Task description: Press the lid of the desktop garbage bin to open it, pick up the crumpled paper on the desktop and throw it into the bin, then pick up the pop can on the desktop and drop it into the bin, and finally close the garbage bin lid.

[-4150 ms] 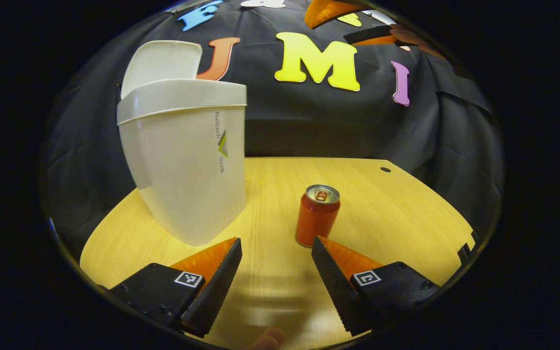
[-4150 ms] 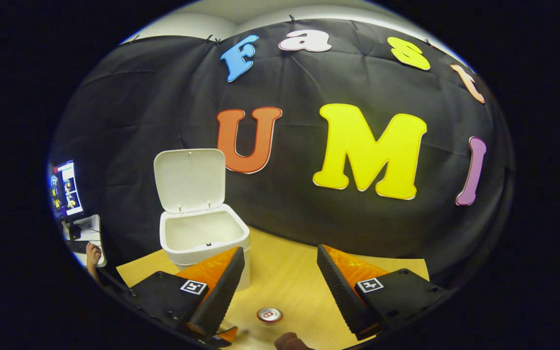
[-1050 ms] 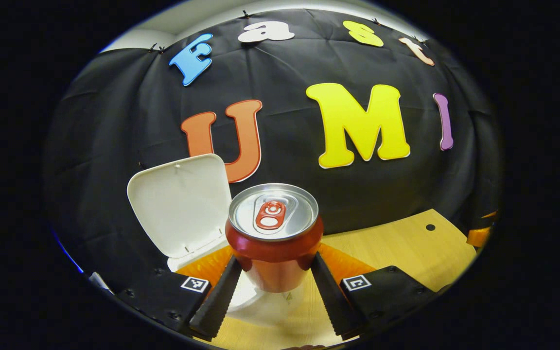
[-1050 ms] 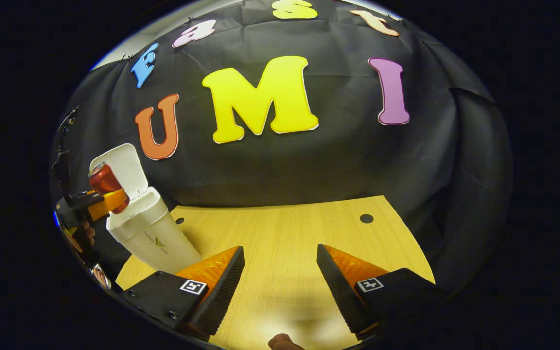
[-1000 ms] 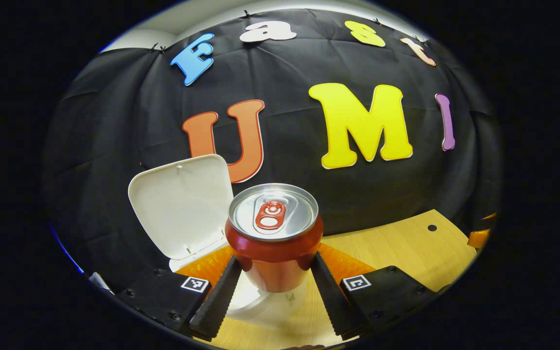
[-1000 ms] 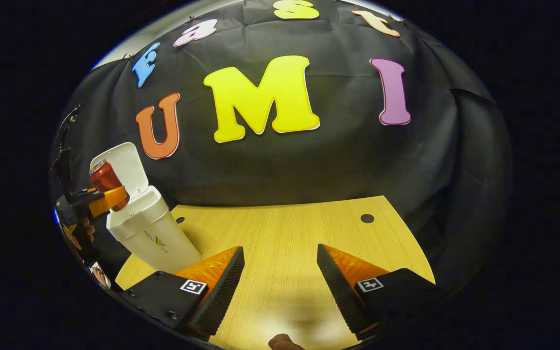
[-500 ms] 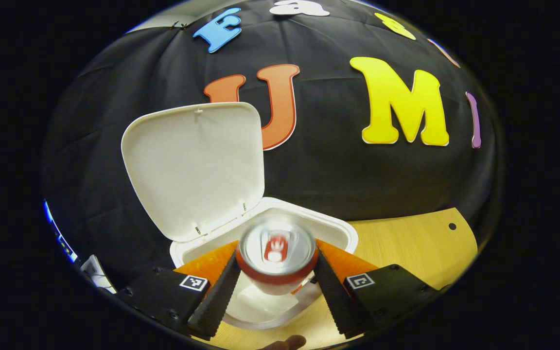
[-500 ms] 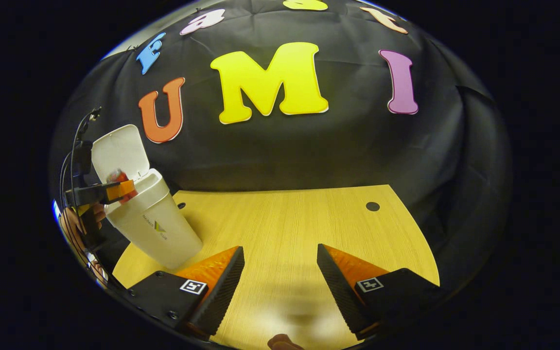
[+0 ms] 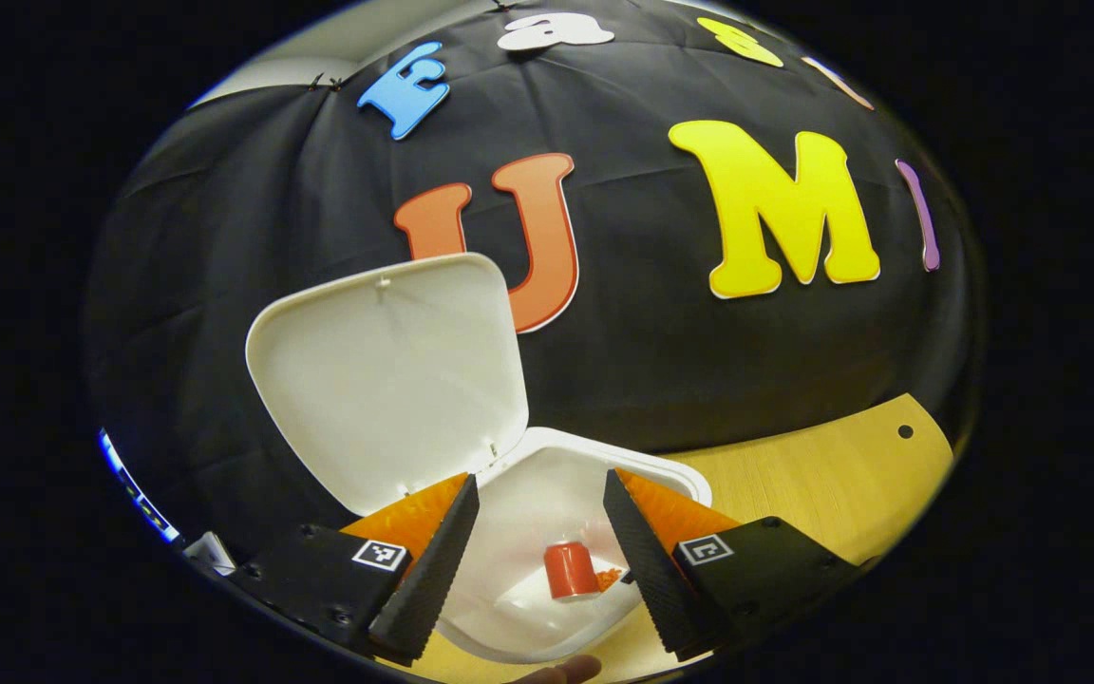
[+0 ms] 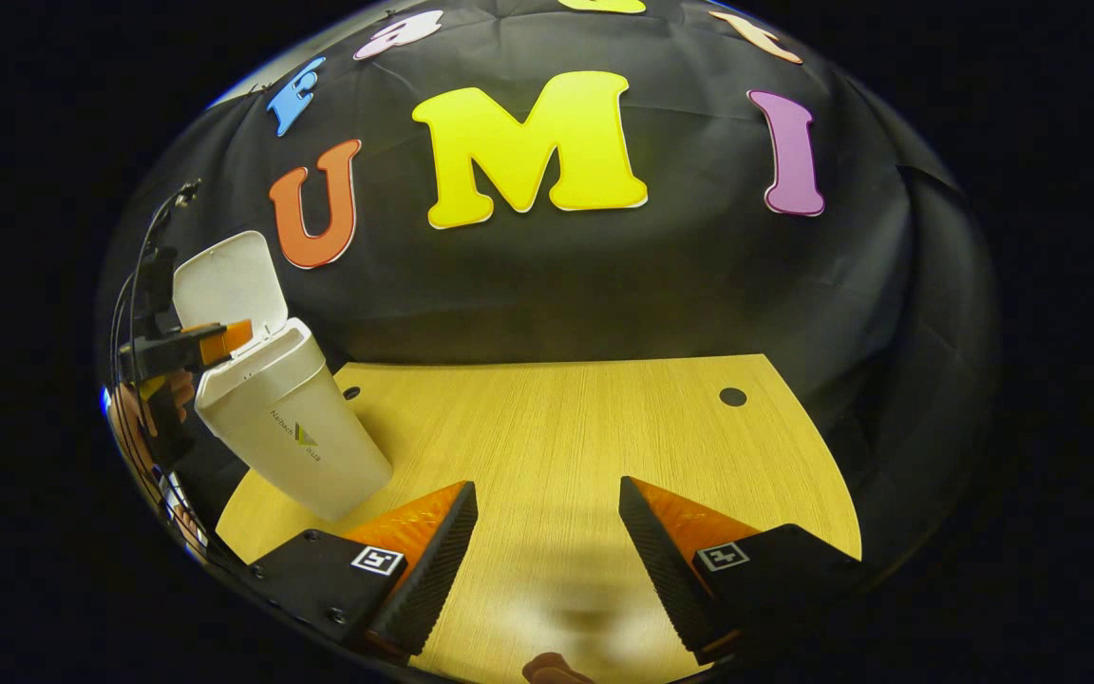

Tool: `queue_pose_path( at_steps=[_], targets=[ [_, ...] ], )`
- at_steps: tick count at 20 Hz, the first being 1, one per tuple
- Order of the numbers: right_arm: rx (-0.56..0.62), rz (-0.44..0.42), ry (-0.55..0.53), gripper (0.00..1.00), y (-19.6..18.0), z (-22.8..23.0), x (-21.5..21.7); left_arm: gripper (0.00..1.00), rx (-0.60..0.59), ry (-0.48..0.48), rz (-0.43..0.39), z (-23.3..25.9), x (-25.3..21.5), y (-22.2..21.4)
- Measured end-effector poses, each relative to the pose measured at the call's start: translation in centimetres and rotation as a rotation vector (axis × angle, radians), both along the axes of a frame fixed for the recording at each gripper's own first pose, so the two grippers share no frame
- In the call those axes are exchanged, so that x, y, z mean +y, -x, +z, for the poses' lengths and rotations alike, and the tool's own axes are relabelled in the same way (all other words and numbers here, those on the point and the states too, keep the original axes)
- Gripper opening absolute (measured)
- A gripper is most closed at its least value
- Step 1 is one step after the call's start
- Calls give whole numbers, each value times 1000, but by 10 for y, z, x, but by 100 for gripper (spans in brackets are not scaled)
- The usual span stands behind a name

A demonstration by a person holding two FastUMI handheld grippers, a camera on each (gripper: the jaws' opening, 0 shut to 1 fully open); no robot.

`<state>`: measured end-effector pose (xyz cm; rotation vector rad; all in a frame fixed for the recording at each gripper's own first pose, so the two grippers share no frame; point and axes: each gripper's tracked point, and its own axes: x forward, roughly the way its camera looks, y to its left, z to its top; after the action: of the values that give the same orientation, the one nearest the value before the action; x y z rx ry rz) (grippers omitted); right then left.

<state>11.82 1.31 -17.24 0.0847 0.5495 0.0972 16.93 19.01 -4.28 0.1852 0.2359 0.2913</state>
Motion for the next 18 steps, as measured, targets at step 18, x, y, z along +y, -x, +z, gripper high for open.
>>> queue_pose_path(
  at_steps=[18],
  targets=[
    [-27, 21, 59, 95, -9, 21, -15, 97, -370, 83, 302, 168, 101, -29]
  ],
)
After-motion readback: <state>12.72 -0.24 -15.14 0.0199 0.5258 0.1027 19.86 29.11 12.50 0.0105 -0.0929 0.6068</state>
